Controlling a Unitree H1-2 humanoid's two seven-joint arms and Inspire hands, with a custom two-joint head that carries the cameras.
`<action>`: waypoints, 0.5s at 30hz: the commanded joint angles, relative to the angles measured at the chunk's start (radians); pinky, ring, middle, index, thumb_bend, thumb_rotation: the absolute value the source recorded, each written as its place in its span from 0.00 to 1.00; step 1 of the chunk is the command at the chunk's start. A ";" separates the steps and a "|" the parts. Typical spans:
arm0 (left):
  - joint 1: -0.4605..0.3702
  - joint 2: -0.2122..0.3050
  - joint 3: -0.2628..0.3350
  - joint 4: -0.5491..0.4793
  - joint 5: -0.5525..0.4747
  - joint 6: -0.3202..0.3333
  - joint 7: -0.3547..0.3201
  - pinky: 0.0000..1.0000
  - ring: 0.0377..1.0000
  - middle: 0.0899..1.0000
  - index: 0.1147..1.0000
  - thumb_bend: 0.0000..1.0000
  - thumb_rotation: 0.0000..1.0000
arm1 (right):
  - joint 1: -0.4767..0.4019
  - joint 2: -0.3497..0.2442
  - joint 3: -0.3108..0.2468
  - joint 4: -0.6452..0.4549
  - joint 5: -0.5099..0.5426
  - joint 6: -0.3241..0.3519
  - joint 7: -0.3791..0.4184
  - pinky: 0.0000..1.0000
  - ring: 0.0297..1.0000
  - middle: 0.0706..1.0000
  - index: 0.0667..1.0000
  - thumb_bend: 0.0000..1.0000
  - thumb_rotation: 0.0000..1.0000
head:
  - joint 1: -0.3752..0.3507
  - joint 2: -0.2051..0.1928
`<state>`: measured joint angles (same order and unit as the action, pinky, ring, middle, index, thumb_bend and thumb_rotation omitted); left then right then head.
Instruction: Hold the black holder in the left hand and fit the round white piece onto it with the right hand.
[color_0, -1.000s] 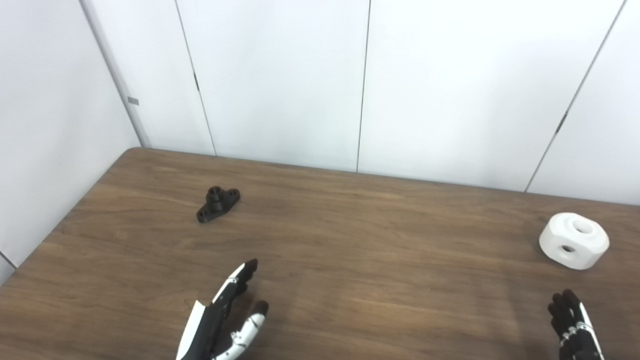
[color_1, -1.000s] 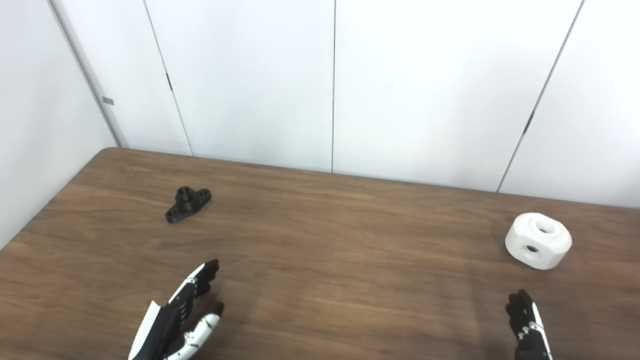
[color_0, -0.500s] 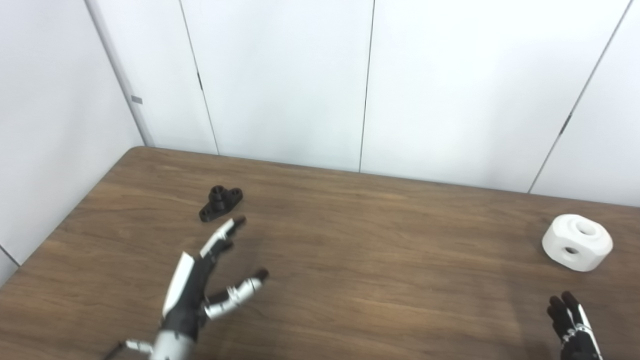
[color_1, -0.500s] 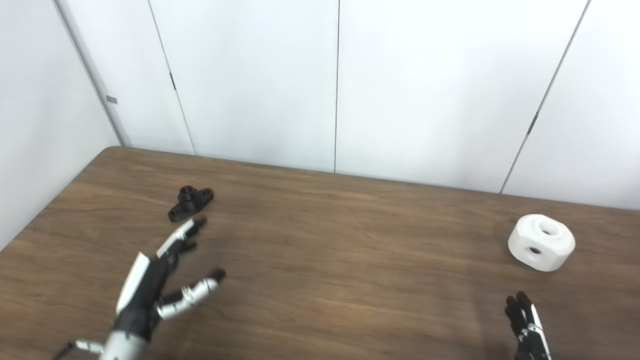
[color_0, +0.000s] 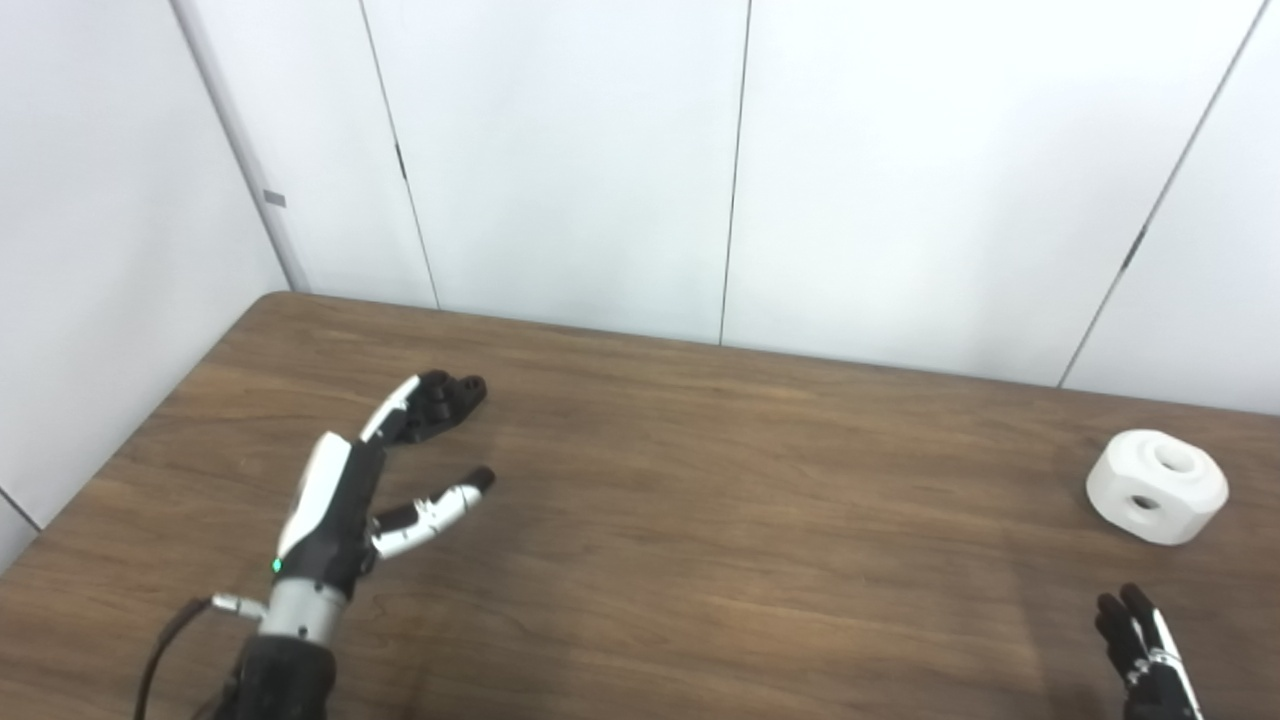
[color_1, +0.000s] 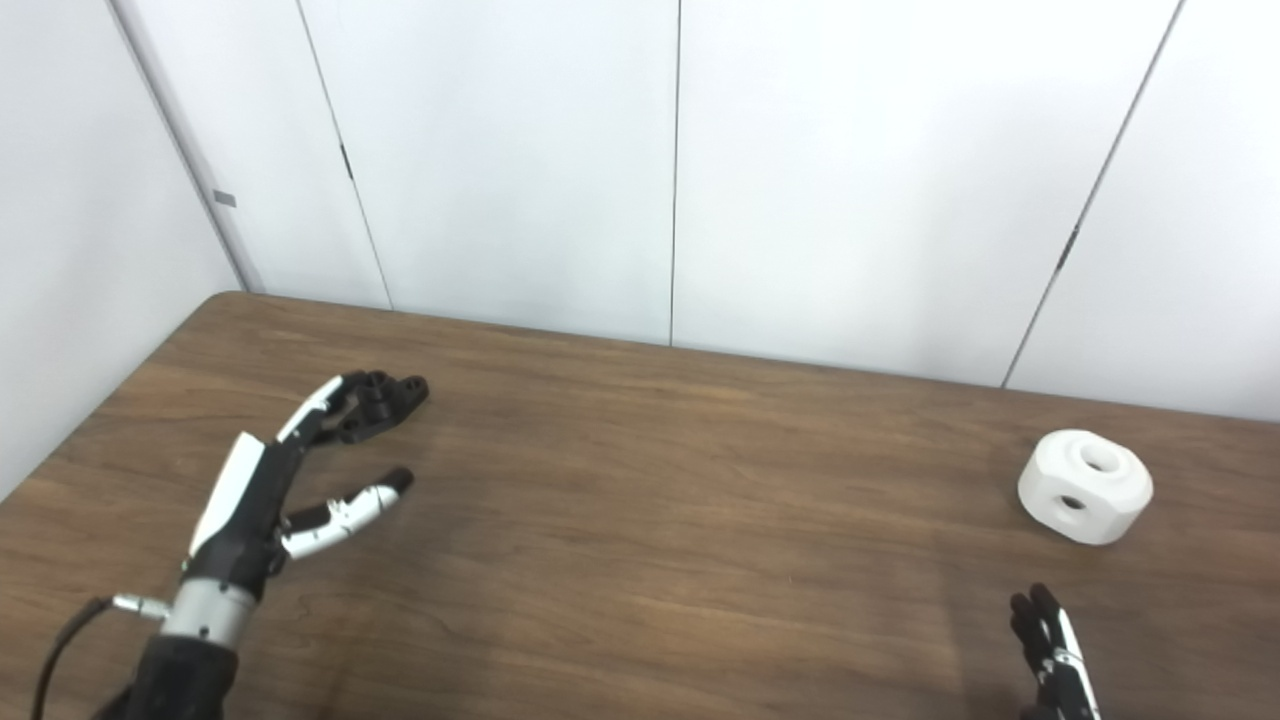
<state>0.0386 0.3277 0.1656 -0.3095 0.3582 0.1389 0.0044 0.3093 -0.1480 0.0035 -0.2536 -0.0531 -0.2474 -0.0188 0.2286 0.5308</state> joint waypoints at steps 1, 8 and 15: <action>-0.040 0.034 0.010 0.002 0.033 -0.001 0.013 0.96 0.98 0.97 0.92 0.70 0.37 | 0.020 0.043 0.006 0.031 0.000 0.003 -0.008 0.99 0.96 0.95 0.96 0.54 1.00 | 0.000 0.002; -0.109 0.094 0.010 0.103 0.089 -0.020 0.027 0.94 0.98 0.95 0.91 0.73 0.41 | 0.018 0.045 0.005 0.040 0.002 -0.007 -0.013 0.98 0.95 0.94 0.96 0.54 1.00 | 0.000 0.003; -0.180 0.129 0.004 0.189 0.124 -0.009 0.034 0.93 0.98 0.95 0.91 0.74 0.41 | 0.016 0.043 0.005 0.048 -0.004 -0.009 -0.023 0.95 0.95 0.94 0.96 0.56 1.00 | 0.000 0.004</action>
<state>-0.0920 0.4253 0.1641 -0.1201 0.4644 0.1394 0.0087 0.3110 -0.1468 0.0034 -0.2542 -0.0535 -0.2483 -0.0364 0.2286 0.5338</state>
